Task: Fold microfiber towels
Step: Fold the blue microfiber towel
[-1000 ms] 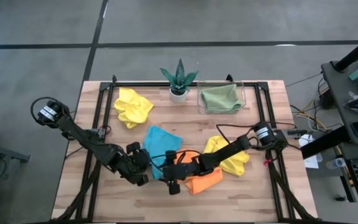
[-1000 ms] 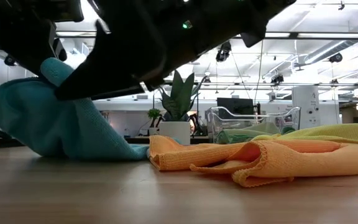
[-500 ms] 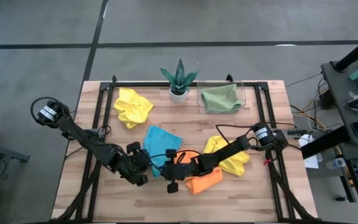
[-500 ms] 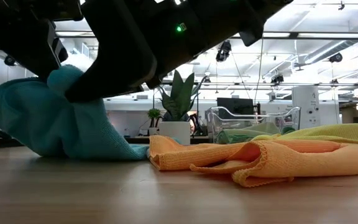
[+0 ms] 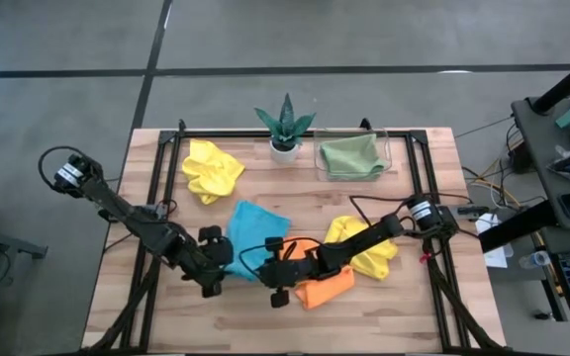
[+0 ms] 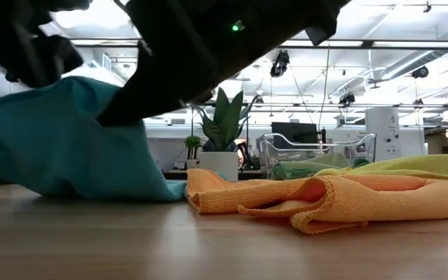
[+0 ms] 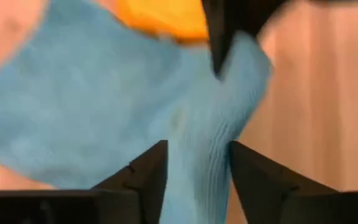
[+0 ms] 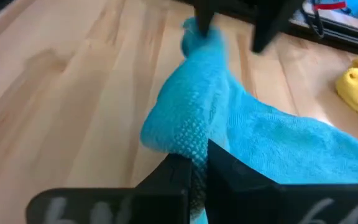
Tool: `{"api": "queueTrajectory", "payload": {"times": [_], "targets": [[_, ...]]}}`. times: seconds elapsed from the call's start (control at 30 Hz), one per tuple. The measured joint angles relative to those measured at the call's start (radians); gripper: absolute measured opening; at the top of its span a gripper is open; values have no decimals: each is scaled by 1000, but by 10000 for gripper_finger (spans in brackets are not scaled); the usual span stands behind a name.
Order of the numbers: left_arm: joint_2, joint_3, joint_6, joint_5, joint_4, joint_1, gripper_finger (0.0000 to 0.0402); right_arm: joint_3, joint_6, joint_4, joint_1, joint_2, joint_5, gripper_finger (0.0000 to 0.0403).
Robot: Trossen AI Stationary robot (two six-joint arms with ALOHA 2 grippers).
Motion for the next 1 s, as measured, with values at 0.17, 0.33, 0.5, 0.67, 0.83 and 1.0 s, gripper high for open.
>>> {"api": "queueTrajectory", "payload": {"times": [0.17,0.33,0.5,0.67,0.83,1.0], "targets": [[22,-27,-71,75,28,-42,186,0,24,-57,2,-4,-70,9],[91,-54,-164,82,70,-110,187,-4,30,-60,1,-4,-69,9],[181,-54,-278,23,174,-135,187,-5,51,-55,0,-2,-69,9],[269,-44,-298,28,234,-135,187,-5,51,-54,0,-2,-69,9],[329,-37,-318,24,225,-133,187,-5,60,-42,0,-2,-69,9],[392,-32,-314,-59,235,-131,187,-6,76,-31,0,-2,-69,9]]}}
